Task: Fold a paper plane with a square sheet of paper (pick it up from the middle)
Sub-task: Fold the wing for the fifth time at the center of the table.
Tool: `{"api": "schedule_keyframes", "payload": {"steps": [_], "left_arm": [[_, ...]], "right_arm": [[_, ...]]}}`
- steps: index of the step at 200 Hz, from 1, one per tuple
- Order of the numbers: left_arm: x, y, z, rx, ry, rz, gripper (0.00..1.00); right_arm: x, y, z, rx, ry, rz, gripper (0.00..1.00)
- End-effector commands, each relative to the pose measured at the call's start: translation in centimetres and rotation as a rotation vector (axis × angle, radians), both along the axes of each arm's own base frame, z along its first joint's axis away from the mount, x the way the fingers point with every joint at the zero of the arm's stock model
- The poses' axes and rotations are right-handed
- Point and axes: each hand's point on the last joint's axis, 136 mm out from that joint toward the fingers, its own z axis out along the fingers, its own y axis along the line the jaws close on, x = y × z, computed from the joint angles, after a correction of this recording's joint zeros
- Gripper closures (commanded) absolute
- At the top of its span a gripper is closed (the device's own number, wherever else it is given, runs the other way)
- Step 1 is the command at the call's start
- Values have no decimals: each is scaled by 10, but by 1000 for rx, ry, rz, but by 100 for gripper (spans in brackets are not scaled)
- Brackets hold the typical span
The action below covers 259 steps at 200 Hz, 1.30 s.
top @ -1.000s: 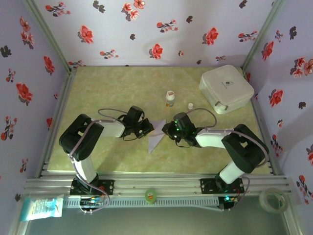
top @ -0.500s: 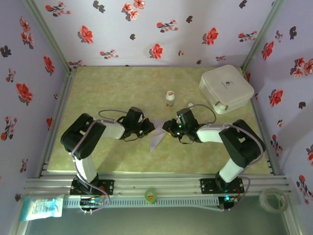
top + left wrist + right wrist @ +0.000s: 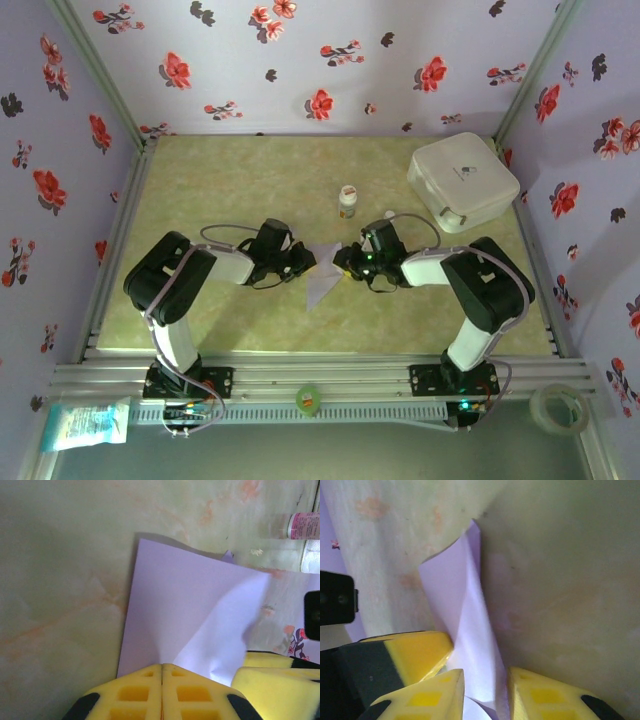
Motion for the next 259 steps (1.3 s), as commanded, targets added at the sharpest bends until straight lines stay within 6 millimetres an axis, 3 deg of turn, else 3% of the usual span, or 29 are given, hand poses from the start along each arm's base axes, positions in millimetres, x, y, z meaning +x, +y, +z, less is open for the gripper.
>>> {"api": "schedule_keyframes", "payload": {"steps": [1, 70, 103, 136, 178, 259], "left_arm": [[-11, 18, -25, 71, 56, 2, 93], [-9, 20, -23, 66, 52, 3, 93], [-10, 20, -21, 61, 51, 1, 93], [-5, 13, 10, 12, -3, -24, 87], [2, 9, 40, -1, -52, -27, 82], [-1, -3, 26, -10, 0, -20, 86]], "right_arm": [[10, 8, 11, 23, -54, 49, 74], [9, 0, 3, -31, -54, 88, 73], [9, 2, 4, -31, -54, 107, 81], [10, 0, 7, -33, -51, 87, 93], [17, -8, 15, 5, -39, -54, 96], [9, -16, 13, -25, -25, -233, 94]]}}
